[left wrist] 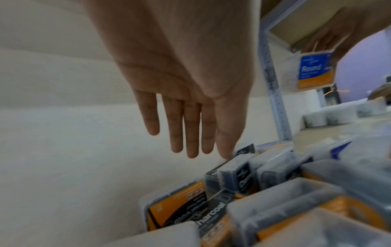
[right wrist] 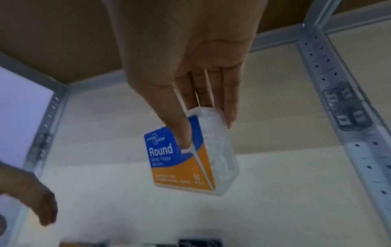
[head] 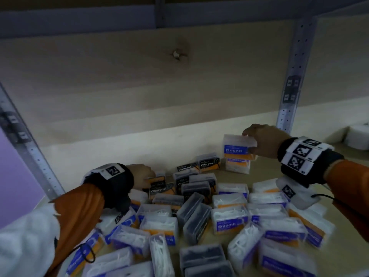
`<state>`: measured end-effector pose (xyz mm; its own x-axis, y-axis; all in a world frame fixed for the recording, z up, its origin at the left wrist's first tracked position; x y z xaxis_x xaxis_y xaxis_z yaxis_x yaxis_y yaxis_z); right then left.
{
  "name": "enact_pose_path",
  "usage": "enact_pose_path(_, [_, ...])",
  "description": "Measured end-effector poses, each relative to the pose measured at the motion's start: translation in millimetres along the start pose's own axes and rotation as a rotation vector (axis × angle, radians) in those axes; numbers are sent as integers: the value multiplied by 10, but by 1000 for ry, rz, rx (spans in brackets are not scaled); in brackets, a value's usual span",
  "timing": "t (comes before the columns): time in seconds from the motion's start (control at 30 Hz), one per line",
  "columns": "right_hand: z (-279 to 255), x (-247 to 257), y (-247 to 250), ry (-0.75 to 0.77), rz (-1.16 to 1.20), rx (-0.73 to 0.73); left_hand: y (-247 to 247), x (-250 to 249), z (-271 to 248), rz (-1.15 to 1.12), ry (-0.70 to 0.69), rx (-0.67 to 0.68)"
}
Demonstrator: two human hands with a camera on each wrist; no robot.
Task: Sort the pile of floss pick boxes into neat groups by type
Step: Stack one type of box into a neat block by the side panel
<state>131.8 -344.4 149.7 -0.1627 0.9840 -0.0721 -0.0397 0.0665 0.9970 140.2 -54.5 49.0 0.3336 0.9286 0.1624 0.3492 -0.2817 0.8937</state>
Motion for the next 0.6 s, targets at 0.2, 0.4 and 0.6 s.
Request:
enact_pose_path(0.2, [-531, 402, 365, 79, 140, -100, -221, -36, -632, -82, -36, -18])
enact_pose_path(0.4, [-1134, 1089, 392, 289, 294, -180, -575, -55, -1266, -62, -60, -55])
enact_pose_path(0.6, [-1601, 1832, 51, 455, 488, -115, -1056, 48, -1526, -184, -10, 15])
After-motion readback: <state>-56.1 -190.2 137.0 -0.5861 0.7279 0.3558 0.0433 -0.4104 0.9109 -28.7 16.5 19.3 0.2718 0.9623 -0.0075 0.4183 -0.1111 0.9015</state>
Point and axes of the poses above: each hand's wrist, its own z-axis towards the middle knuckle, its own y-axis out of the back of the hand, x = y × z, the point moved 10 cm from there along z, towards the middle knuckle, and after that the axes turned 5 degrees about x, right-handed, at the moved point
